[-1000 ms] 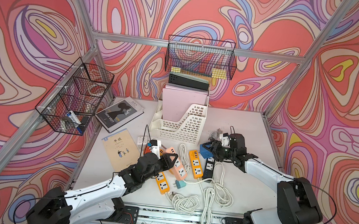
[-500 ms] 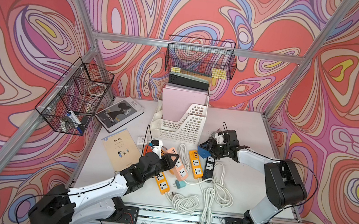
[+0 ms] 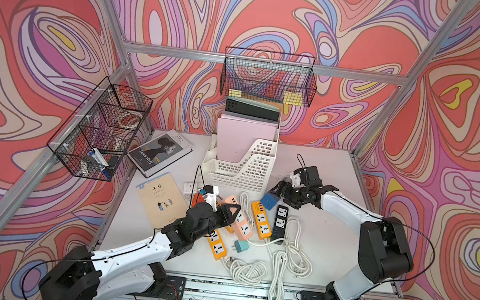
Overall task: Pull the plug off the socket
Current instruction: Place the plug at the center of the board, then place the socket at the center of the board.
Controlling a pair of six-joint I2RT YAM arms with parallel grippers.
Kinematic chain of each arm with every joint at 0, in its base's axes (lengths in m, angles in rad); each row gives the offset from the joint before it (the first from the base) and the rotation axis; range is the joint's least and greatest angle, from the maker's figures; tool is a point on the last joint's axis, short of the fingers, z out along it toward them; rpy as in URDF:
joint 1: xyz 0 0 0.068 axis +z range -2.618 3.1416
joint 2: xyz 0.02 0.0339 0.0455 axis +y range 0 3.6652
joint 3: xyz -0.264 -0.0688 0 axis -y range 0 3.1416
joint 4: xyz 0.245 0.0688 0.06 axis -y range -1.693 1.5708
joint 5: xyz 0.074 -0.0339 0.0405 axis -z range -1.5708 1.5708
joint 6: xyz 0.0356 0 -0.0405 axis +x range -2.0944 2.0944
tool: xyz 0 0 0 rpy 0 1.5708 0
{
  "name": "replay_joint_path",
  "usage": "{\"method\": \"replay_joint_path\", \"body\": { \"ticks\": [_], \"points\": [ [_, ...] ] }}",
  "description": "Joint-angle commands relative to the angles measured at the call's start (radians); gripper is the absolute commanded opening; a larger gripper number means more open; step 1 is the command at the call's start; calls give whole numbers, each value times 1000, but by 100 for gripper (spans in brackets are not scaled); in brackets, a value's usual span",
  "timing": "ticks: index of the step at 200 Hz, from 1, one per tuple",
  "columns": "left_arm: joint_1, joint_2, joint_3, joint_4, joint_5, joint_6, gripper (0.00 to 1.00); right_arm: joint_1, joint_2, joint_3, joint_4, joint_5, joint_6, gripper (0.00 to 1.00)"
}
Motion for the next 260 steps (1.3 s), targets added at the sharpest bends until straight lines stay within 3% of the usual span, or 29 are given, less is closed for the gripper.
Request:
{"method": "replay_joint_path", "body": {
  "ticks": [1,25,42,54,70,81,95,147,221,260],
  "points": [
    [5,-5,36,49,5,22,0,-3,-199,-6,-63,62,-120,83],
    [7,8,48,57,1,19,0,-3,-381,-111,96,-106,-91,82],
    [8,30,70,61,5,9,0,-1,-464,-229,337,-270,61,82],
    [10,50,94,54,10,-5,0,29,-501,-300,500,-316,164,82],
    [11,78,146,27,19,-27,0,162,-549,-322,514,-211,94,85],
    [12,94,169,14,24,-36,0,283,-566,-311,435,-85,-41,92],
    [13,112,194,2,34,-43,0,391,-556,-300,353,33,-175,94],
    [13,116,234,-42,59,-23,0,500,-408,-173,91,288,-308,98],
    [15,106,241,-40,62,-25,0,510,-273,-123,193,73,-341,88],
    [18,116,246,-33,62,-30,0,510,-244,-96,162,90,-343,73]
  ]
}}
